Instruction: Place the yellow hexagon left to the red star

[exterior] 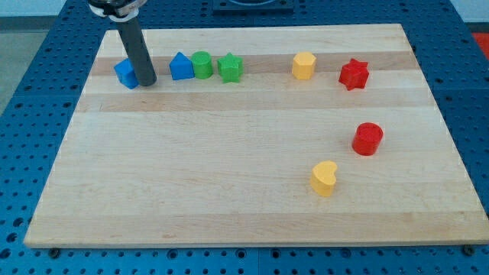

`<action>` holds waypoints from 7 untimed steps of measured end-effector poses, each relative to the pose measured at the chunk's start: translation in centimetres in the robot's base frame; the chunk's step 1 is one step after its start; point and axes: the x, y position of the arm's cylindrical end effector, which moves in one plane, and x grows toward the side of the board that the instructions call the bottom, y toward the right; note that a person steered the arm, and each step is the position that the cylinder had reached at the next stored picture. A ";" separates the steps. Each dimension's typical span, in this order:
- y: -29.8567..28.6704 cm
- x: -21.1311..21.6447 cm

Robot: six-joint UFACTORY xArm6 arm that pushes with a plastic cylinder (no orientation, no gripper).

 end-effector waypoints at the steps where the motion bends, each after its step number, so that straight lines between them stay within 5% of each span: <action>1: -0.1 1.8; 2: -4.3 10.1; 3: -6.4 13.1; 4: -7.9 4.5; 7: -7.2 -0.5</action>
